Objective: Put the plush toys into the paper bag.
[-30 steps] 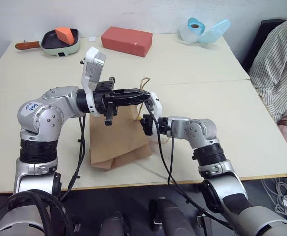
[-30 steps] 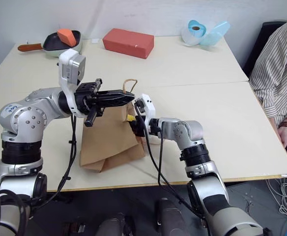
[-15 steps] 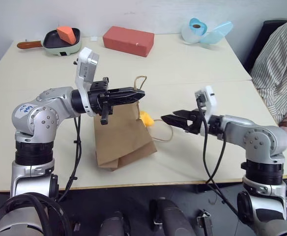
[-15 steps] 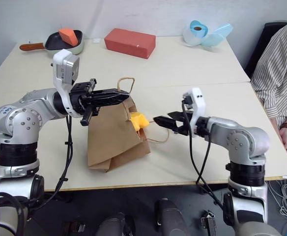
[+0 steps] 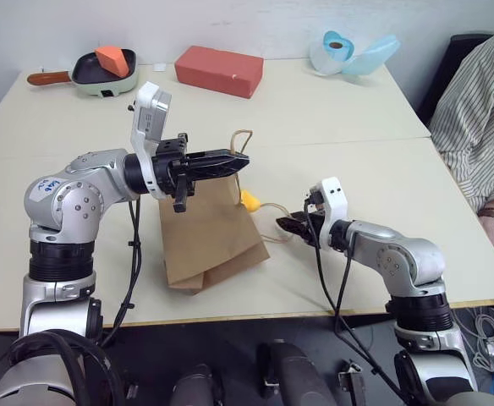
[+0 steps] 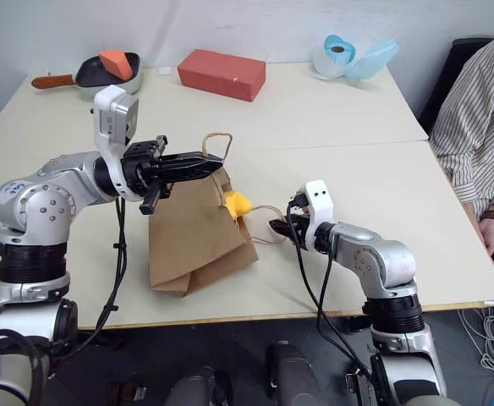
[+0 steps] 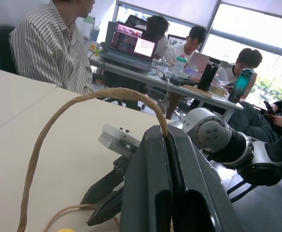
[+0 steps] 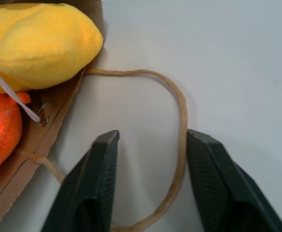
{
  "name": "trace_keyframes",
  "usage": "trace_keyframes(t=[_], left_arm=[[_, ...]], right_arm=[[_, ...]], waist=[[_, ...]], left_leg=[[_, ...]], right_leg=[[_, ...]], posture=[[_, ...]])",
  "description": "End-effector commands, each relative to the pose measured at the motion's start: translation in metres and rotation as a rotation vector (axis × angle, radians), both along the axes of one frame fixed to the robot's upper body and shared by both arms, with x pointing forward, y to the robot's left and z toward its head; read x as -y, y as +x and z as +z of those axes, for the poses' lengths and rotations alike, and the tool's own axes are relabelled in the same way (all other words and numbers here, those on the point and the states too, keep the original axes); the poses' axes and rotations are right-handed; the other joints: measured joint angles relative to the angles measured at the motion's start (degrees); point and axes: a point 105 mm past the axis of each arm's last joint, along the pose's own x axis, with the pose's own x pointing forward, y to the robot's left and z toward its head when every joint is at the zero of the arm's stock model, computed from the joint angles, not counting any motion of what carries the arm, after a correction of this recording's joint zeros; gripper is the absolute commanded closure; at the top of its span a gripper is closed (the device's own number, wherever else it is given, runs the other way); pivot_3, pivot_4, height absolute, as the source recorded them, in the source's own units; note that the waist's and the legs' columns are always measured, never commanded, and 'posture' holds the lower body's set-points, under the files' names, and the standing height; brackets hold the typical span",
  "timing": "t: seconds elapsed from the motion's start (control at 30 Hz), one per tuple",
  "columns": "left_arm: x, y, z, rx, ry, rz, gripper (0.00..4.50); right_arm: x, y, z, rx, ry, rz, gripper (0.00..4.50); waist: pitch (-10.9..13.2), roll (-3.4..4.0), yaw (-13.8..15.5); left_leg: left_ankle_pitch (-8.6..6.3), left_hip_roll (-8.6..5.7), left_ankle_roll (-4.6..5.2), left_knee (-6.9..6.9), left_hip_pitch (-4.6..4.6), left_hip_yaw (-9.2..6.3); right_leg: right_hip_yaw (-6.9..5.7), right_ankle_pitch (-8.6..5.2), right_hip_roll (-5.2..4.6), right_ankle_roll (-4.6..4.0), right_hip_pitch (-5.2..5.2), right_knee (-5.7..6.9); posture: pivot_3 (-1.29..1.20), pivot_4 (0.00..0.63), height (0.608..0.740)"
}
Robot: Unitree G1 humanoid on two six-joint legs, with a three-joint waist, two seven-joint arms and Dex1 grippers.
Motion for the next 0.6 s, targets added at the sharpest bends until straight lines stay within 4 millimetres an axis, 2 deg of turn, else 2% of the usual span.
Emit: trace_keyframes(t=[0.03,0.1,0.17,0.27,0.4,0.5,0.6], left_arm=[[0.0,-0.006,0.011,0.064,-0.005,-0.015,4.5],[0.0,-0.006,0.01,0.063,-0.007,-0.012,4.5],[0.0,-0.006,0.01,0.064,-0.01,-0.008,4.5],[-0.002,-0.004,0.014,0.073,-0.029,0.005,4.5],[-0.004,0.001,0.024,0.097,-0.076,0.034,4.5],[-0.003,0.007,0.034,0.11,-0.122,0.06,4.5],[0.0,0.015,0.035,0.12,-0.143,0.09,4.5]], right_arm=[[-0.001,-0.008,0.015,0.032,0.046,0.043,3.79],[0.002,-0.012,0.029,0.058,0.075,0.063,4.49],[0.008,-0.013,0.049,0.089,0.131,0.067,4.49],[0.026,-0.015,0.094,0.155,0.253,0.06,4.49],[0.045,-0.031,0.151,0.258,0.346,0.119,4.49],[0.047,-0.046,0.176,0.308,0.361,0.192,4.49],[0.043,-0.058,0.186,0.342,0.324,0.237,4.49]], waist=[[0.0,0.0,0.1],[0.0,0.0,0.1],[0.0,0.0,0.2],[0.0,0.02,0.2],[0.0,0.03,0.5],[0.0,0.03,0.9],[0.0,0.03,1.1]], left_leg=[[0.0,0.0,0.0,0.0,0.0,0.0],[0.0,-0.01,0.0,0.0,-0.02,-0.01],[0.0,-0.01,0.0,0.0,-0.02,-0.01],[0.0,-0.02,0.01,0.01,-0.02,-0.01],[0.0,-0.01,0.01,-0.02,-0.03,-0.03],[0.0,-0.02,0.01,-0.04,-0.05,-0.04],[0.0,-0.02,0.01,-0.05,-0.04,-0.03]], right_leg=[[0.0,0.0,0.0,0.0,0.0,-0.01],[0.0,0.0,-0.01,0.0,0.0,-0.02],[0.0,0.0,-0.01,0.0,0.0,-0.02],[0.0,0.0,-0.02,0.0,-0.01,0.0],[-0.02,0.0,-0.01,0.0,0.0,-0.04],[-0.02,0.0,-0.01,0.0,0.0,-0.08],[-0.02,0.0,-0.01,0.0,0.0,-0.08]], posture=[[0.0,0.15,0.74],[0.0,0.15,0.74],[0.0,0.15,0.74],[0.0,0.15,0.74],[0.0,0.15,0.74],[0.0,0.15,0.74],[0.0,0.15,0.74]])
